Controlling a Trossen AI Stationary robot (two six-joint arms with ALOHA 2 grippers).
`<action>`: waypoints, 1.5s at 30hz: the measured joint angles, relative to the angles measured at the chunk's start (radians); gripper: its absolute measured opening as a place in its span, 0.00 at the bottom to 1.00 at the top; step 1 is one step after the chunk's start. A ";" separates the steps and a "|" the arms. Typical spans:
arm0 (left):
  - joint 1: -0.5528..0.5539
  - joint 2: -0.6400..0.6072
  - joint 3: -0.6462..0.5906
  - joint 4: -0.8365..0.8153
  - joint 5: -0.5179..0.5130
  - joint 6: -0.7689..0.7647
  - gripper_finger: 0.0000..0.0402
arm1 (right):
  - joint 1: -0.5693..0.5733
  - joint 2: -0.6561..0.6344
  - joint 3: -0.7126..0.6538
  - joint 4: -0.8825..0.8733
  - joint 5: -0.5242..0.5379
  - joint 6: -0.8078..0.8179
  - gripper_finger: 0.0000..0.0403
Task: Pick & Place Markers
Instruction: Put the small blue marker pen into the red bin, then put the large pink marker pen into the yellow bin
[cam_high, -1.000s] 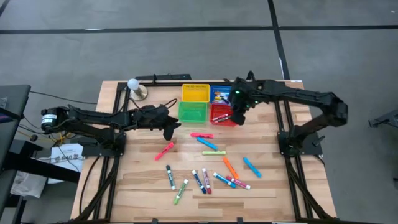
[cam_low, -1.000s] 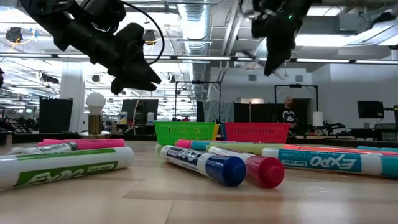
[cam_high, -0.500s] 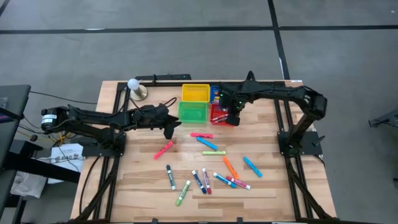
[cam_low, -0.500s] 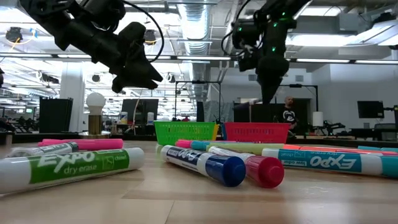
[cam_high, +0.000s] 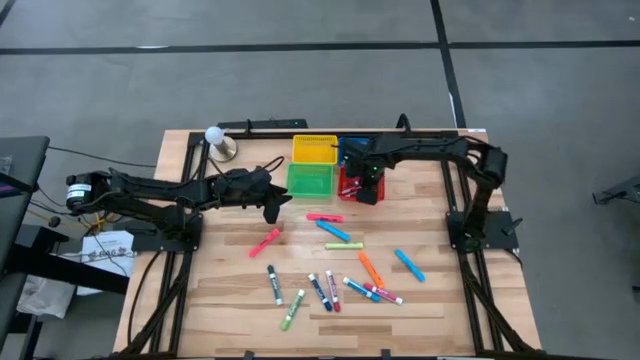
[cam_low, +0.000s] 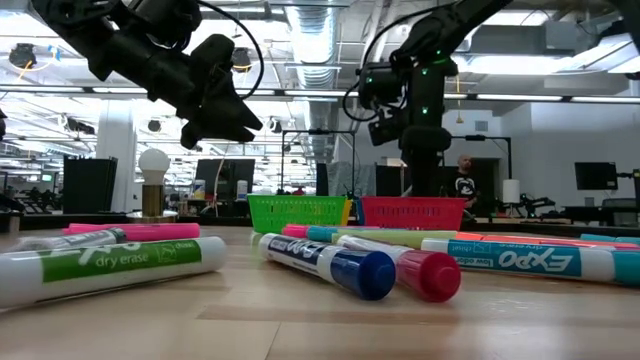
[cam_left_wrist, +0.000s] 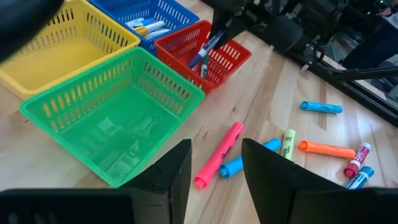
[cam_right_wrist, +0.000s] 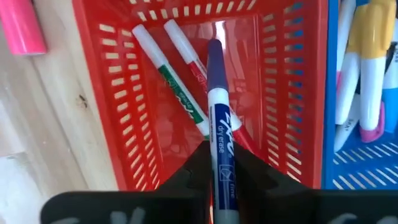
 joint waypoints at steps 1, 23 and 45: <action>0.000 0.000 0.000 0.000 0.000 0.000 0.35 | -0.001 0.006 0.000 0.006 0.000 0.006 0.10; 0.000 0.000 0.000 0.005 0.000 0.000 0.35 | -0.018 0.028 -0.001 0.075 -0.056 0.025 0.15; 0.000 0.000 0.001 0.005 0.012 -0.003 0.35 | 0.025 -0.115 -0.002 0.024 -0.052 0.115 0.10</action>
